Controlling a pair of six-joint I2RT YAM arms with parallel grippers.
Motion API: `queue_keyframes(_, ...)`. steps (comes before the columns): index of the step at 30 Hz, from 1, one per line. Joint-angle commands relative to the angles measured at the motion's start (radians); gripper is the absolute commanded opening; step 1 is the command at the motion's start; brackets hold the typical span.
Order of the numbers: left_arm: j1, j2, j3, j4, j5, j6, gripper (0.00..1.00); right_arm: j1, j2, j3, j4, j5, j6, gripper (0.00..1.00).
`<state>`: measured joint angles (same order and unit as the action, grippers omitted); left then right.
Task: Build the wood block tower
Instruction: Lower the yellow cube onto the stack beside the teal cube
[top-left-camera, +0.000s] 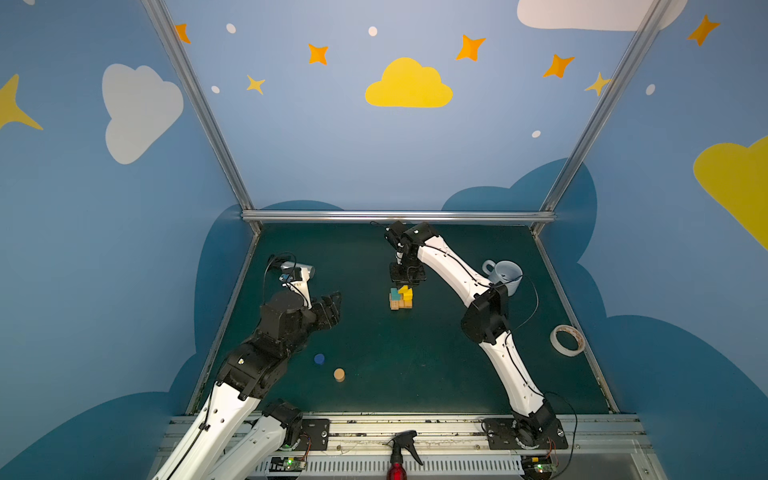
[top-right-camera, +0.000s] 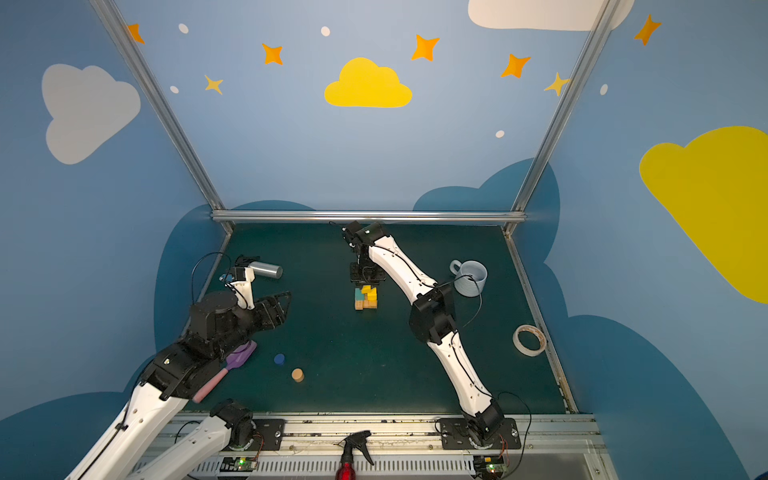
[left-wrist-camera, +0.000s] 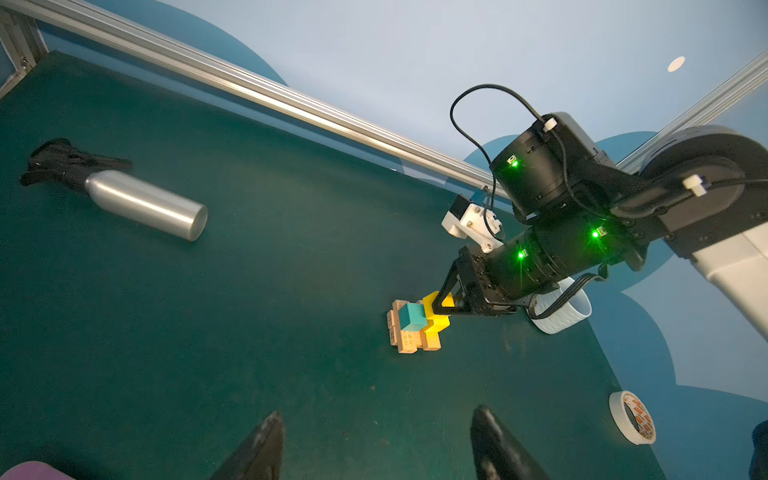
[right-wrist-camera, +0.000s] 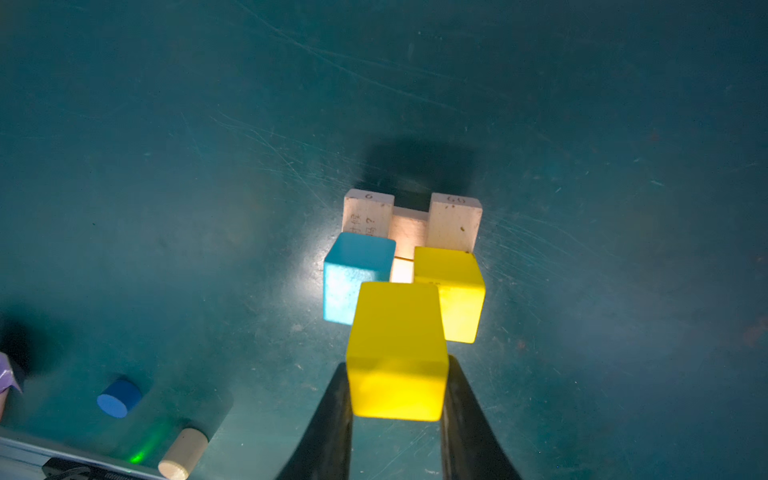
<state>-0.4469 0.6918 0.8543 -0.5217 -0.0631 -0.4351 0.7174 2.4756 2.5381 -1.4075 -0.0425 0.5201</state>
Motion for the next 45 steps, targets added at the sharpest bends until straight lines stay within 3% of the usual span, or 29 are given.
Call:
queue_keyframes(1,0.005,-0.008,0.015,-0.008,-0.015,0.017,0.71,0.005,0.017,0.026,-0.012,0.016,0.012,0.15)
queue_keyframes(30,0.004,-0.024,0.008,-0.011,-0.02,0.023,0.71,0.005,0.035,0.026,-0.016,0.032,0.023,0.22)
queue_keyframes(45,0.005,-0.052,0.003,-0.029,-0.037,0.027,0.72,0.011,0.039,0.026,-0.002,0.019,0.027,0.38)
